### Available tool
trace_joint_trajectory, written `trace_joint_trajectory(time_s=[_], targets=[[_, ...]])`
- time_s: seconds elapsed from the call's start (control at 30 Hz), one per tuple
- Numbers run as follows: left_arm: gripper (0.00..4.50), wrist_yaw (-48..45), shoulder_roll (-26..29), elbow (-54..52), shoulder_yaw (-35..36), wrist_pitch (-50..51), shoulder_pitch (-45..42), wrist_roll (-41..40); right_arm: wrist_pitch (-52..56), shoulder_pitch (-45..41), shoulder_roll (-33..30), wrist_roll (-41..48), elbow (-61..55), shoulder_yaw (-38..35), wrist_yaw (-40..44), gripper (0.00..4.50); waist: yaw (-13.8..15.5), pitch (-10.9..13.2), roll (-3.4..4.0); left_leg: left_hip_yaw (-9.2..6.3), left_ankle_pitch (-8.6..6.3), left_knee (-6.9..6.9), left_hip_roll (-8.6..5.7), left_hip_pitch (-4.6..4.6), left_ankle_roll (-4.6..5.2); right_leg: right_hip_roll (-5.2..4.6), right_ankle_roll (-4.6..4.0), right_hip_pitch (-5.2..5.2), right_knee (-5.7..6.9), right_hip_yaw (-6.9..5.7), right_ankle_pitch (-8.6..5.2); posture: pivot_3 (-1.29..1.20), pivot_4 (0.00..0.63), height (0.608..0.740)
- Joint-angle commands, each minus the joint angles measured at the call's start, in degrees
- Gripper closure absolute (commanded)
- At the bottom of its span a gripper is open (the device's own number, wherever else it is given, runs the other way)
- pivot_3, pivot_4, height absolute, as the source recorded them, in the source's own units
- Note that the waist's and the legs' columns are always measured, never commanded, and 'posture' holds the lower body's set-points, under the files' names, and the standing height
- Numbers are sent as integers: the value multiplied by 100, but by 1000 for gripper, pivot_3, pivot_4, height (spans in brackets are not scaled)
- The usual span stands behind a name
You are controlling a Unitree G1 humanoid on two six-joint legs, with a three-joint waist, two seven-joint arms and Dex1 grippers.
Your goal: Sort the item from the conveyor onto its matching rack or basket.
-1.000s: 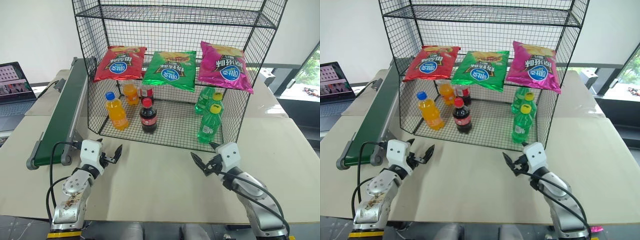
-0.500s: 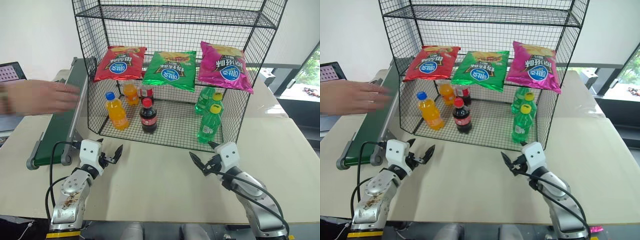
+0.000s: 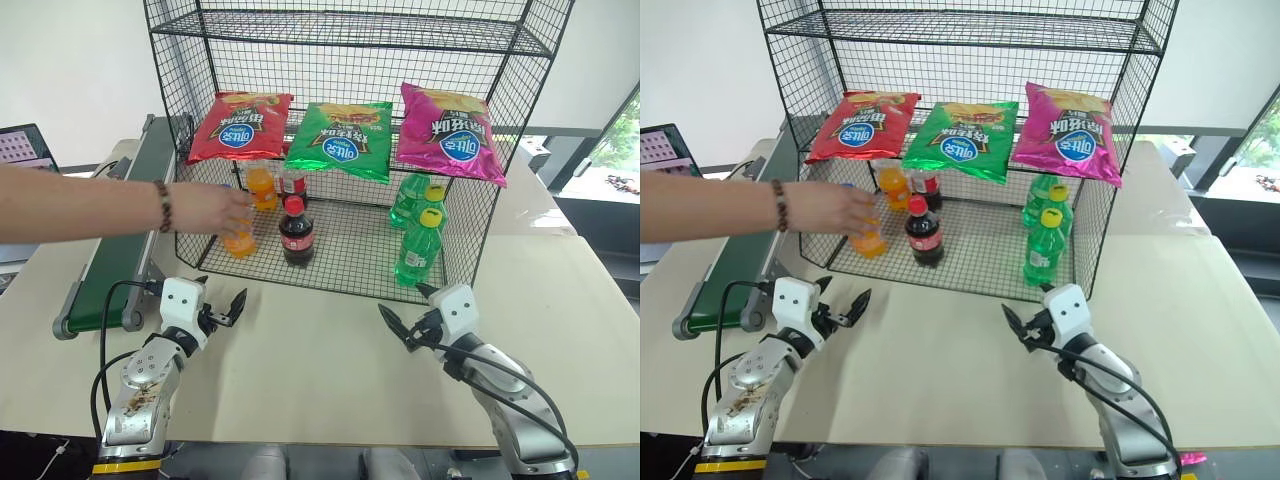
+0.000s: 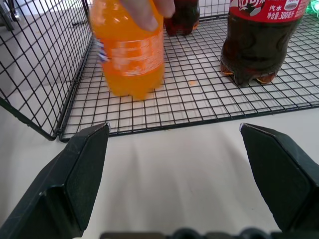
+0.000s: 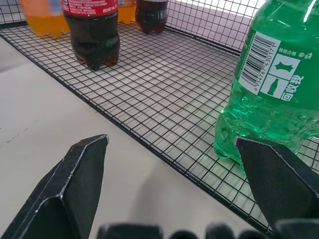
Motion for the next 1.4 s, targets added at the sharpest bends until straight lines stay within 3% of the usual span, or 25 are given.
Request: trace_joint_trajectory(time_s=[0.03, 0.9, 1.13, 1.4], targets=[[49, -37, 54, -205, 53, -2, -52, -116, -77, -41, -30, 17, -236, -29, 22, 0, 2, 0, 0, 0, 0, 0, 0, 0, 0, 0, 0, 0, 0, 0, 0, 0, 150, 738], [49, -132, 142, -195, 56, 6, -31, -238, 1, 77, 0, 26, -368, 46, -6, 0, 1, 0, 0, 0, 0, 1, 0, 0, 0, 0, -3, 0, 1, 0, 1, 0, 150, 738], [49, -325, 346, -1243, 716, 552, 344, -1181, 383, -364, -385, 709, -643, -177, 684, 0, -17, 1, 0, 0, 0, 1, 2, 0, 0, 0, -6, -1, 2, 0, 3, 0, 150, 738], [49, 669, 314, -2100, 2313, 925, 589, -1858, 1464, -1694, -910, 2530, -895, -68, 2088, 0, -18, 4, -5, -2, 0, 4, 6, 3, 1, 4, -4, 3, 4, -1, 2, 0, 150, 738]])
